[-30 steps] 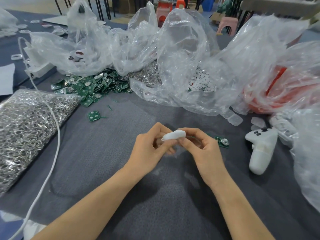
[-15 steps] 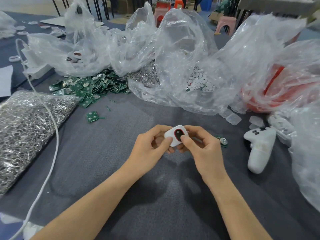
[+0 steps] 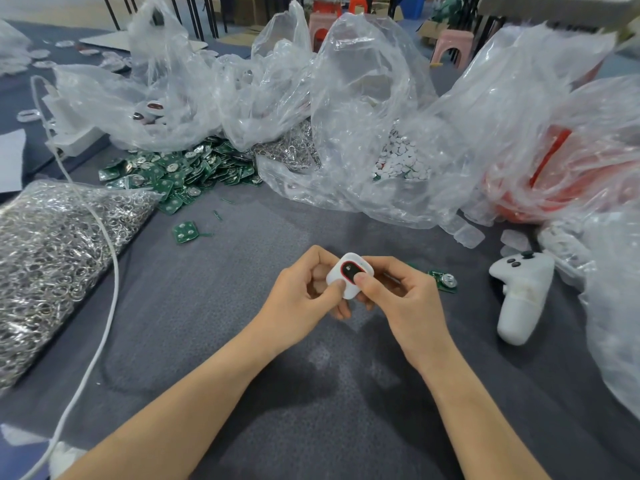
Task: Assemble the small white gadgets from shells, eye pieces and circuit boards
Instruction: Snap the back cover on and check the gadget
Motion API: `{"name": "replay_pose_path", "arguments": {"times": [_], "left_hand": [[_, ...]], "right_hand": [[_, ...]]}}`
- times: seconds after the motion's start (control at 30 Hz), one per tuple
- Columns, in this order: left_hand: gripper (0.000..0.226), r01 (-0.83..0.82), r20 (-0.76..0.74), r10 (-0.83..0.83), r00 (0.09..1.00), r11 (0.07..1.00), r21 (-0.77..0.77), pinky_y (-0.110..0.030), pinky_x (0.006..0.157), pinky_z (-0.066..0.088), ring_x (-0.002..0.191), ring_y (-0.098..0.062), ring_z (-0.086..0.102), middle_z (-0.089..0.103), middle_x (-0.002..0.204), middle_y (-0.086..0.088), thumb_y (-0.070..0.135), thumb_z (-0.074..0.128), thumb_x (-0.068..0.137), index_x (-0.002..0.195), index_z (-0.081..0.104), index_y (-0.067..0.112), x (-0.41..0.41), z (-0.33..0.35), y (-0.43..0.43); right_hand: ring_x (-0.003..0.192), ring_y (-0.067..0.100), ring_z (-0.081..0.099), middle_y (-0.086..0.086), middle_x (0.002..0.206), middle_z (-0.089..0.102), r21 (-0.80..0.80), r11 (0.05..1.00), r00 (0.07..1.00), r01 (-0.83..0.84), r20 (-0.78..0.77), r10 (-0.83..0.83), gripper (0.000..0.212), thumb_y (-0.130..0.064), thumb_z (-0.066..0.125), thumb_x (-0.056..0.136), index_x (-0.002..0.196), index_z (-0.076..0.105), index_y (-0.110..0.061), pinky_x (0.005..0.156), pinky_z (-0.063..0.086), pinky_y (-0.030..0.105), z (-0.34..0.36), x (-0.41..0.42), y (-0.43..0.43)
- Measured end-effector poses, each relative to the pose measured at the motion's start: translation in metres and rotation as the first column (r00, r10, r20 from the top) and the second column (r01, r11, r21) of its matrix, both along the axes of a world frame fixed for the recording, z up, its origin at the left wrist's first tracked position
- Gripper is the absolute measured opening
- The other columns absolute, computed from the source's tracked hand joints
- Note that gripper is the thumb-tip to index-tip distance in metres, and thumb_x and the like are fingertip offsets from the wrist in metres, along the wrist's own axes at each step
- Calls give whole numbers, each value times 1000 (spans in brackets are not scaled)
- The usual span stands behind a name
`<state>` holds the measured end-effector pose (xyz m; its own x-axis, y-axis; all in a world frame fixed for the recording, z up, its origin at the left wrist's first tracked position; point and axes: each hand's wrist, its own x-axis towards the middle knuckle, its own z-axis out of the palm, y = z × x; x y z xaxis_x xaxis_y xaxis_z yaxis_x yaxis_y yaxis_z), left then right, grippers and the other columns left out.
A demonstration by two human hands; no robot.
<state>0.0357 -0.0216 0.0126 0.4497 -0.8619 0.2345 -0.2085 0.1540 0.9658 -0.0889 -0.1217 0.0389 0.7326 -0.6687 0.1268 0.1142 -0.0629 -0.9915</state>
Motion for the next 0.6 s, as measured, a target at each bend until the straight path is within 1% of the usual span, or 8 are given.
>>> {"name": "replay_pose_path", "arguments": {"times": [0.17,0.3,0.4,0.5,0.6], "left_hand": [[9,9,-5,-9,1000,1000,3,-29,61,56,64,-23,70,71,73,-2,11,57,89,96,53,13,-1,1,0],[12,31,9,-31,999,999,17,-26,62,55,63,-21,70,72,74,-2,2,58,90,97,53,11,-1,3,1],[14,50,-15,-50,999,999,21,-28,63,56,66,-22,70,72,77,-4,1,59,90,98,53,11,-1,3,0],[14,59,-48,-57,997,998,27,-31,67,58,74,-26,72,73,82,-6,1,60,90,99,54,9,-1,3,0],[15,66,-49,-65,997,997,32,-31,69,58,78,-26,72,73,86,-7,2,61,89,100,55,10,-1,3,0]], "right_hand": [[61,3,61,0,74,72,-29,1000,999,9,-30,-10,8,-15,69,83,89,72,-10,56,48,16,-2,0,-2],[60,1,60,0,71,71,-29,999,999,27,-37,-28,7,-12,69,84,86,72,-6,55,46,13,-2,0,-2],[58,1,58,0,70,70,-58,996,997,62,-45,-65,6,-15,70,84,83,72,-10,56,45,14,-4,0,-1],[63,3,61,-1,72,71,-50,996,996,74,-41,-76,3,-14,71,84,83,72,-12,59,47,15,-5,1,-1],[68,5,65,-1,77,72,-49,997,998,55,-42,-57,3,-10,71,84,86,72,-13,61,49,16,-5,0,-2]]}}
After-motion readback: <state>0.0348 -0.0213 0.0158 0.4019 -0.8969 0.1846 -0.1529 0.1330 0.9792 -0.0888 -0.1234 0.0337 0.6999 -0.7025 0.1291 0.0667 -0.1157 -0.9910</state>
